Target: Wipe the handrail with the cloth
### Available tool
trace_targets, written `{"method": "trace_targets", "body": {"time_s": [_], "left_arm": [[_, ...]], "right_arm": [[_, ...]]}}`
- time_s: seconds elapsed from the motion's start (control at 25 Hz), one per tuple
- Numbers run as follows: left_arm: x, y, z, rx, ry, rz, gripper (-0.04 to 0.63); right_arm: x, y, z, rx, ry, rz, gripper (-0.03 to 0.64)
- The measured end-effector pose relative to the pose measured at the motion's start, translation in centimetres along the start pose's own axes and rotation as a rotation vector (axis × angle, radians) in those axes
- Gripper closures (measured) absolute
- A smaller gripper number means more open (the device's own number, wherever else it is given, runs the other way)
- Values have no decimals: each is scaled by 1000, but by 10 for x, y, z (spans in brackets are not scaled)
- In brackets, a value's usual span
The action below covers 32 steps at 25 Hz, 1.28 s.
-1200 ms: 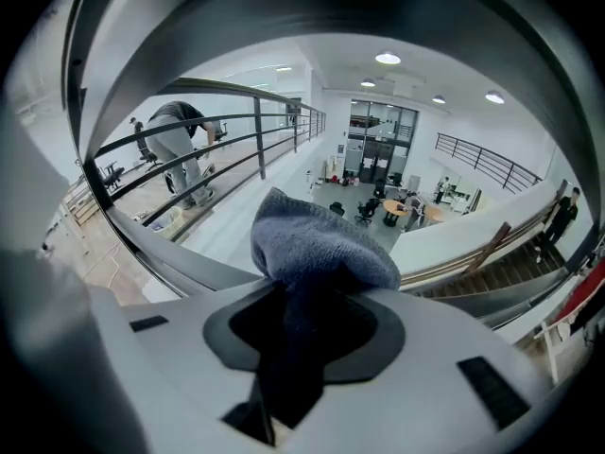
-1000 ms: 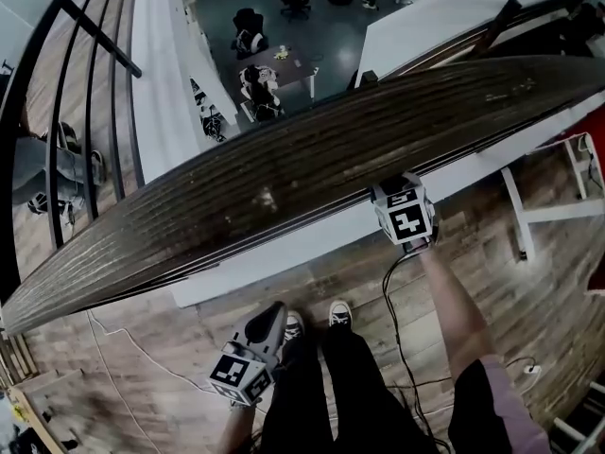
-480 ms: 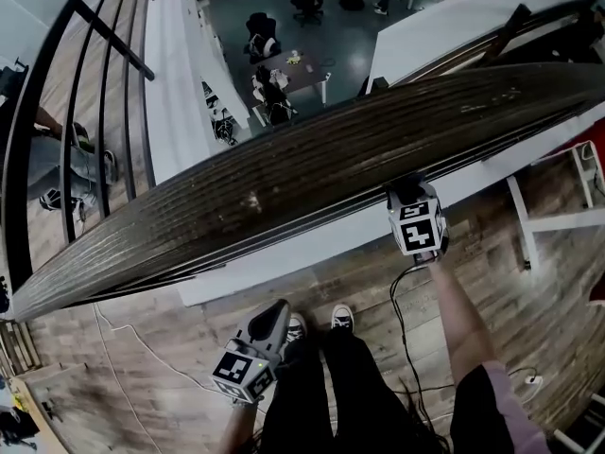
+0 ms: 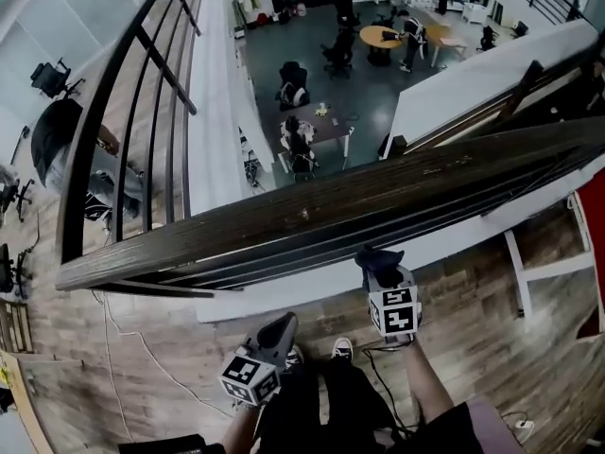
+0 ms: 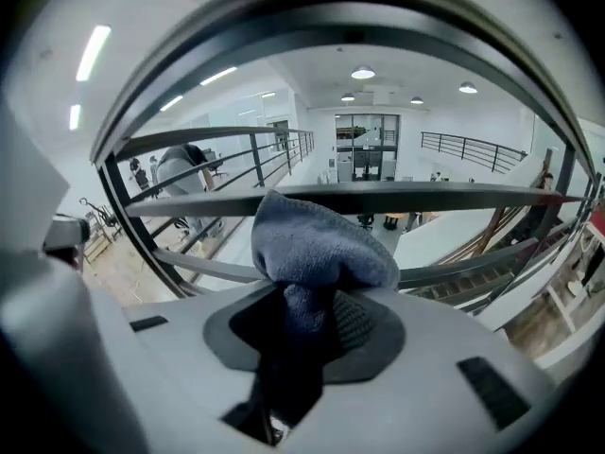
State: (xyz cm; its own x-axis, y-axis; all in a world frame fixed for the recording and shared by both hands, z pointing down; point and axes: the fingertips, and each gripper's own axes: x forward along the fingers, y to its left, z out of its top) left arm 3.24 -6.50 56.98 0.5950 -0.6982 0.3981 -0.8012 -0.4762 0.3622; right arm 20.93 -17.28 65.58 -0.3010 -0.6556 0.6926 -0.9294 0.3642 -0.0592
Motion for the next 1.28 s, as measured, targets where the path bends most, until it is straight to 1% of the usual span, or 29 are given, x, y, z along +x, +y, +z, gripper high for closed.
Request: {"method": "trace_targets", "body": {"time_s": [0.08, 0.2, 0.32, 0.48, 0.72, 0.84, 0.96, 1.08, 1.28], "left_arm": [[-14, -6, 8, 3, -12, 6, 595], [-33, -14, 13, 1, -25, 10, 595], [-53, -25, 19, 4, -28, -16, 595], [-88, -26, 26, 52, -30, -68, 595], [-148, -20, 24, 112, -24, -155, 595], [-176, -19, 19, 139, -25, -205, 595], [-201, -18, 13, 161, -22, -252, 595], [-223, -20, 3, 173, -7, -287, 595], [-243, -17, -14, 149, 6, -296, 595]], "right_arm": [[-24, 11, 15, 23, -35, 5, 508], [-57, 21, 28, 48, -79, -18, 508], [-92, 37, 37, 101, -126, -25, 508], [-139, 75, 42, 153, -176, -24, 508], [-188, 146, 6, 317, -207, -43, 508], [-209, 183, -16, 371, -218, -72, 508], [-226, 215, -32, 395, -232, -98, 508], [-240, 243, -43, 392, -236, -103, 508], [-255, 277, -52, 377, -237, -77, 508]]}}
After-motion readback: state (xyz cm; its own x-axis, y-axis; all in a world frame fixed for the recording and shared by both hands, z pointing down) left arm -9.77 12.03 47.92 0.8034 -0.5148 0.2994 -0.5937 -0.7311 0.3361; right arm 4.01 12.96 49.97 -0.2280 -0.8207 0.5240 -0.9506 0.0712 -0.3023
